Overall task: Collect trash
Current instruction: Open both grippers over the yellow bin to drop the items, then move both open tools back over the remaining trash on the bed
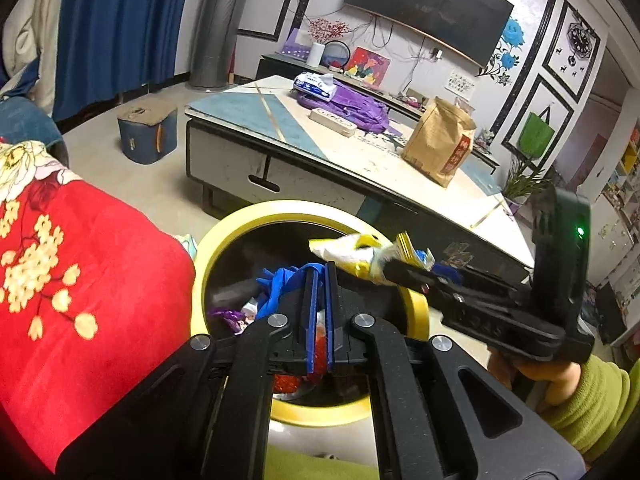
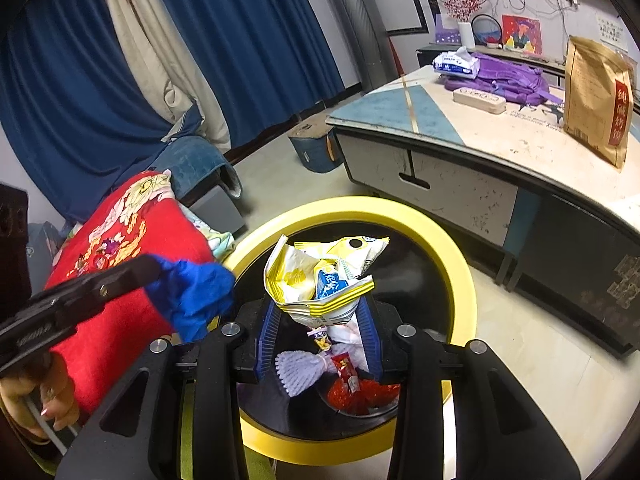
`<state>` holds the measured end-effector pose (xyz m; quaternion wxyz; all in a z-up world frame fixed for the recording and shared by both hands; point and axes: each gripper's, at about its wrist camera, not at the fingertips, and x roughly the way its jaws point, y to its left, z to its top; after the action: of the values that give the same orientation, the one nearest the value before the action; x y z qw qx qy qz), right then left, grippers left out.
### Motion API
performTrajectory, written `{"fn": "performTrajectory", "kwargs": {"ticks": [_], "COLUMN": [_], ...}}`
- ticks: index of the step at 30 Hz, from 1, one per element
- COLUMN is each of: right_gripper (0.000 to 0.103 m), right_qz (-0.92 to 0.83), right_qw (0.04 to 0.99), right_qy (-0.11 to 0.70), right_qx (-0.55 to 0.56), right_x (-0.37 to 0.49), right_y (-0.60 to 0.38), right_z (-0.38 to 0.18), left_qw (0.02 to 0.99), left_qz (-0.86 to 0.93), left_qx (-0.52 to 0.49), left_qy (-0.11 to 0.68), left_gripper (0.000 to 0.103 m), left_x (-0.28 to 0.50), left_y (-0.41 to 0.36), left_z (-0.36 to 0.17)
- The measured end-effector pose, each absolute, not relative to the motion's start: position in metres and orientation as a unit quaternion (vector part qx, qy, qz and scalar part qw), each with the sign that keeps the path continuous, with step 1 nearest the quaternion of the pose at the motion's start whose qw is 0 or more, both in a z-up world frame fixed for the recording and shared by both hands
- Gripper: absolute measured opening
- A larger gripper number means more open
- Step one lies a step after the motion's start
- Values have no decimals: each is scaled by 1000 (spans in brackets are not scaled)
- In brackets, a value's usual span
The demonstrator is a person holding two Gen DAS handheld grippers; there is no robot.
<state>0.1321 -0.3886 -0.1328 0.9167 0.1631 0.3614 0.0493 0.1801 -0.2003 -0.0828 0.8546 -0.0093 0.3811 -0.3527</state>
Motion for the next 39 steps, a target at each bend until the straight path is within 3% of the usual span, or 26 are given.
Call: {"fn": "performTrajectory", "kwargs": {"ticks": [3,5,6,8,10,12,14,16,39], "right_gripper": [36,36,37,41,50,54,57,61,64], "right_qz": [48,49,49,49,46,42,38,33,73], "right_qw": [914,913,912,911,911,913,915,917,935], "right_qy": [366,369,371,373,371,367,362,355,316], "right_qx": [167,168,168,171,176,177,176,180,140], "right_x": [132,133,133,133,133,133,131,130,126], "right_y": [-390,-390,-390,-390,-391,-391,-392,-394,-353], "right_z": [-136,-137,-138,-139,-139,-138,-135,-132,-98], "left_qw": [856,858,859,864,866,870,874,877,933], "left_qz": [-348,-346,-345,-336,-333,-326,-316,-307,-182], "left_qx": [-12,-15,-17,-21,-28,-34,-40,-50,-62], "left_qy": [382,379,378,375,372,369,366,366,305], "left_gripper": [6,23,26,47,52,65,84,92,92], "left_x": [187,188,188,188,188,187,187,187,155], "left_y": [-202,-200,-199,-196,-190,-185,-182,-175,-99], "left_z": [-82,-80,-79,-78,-76,-73,-71,-68,-36]}}
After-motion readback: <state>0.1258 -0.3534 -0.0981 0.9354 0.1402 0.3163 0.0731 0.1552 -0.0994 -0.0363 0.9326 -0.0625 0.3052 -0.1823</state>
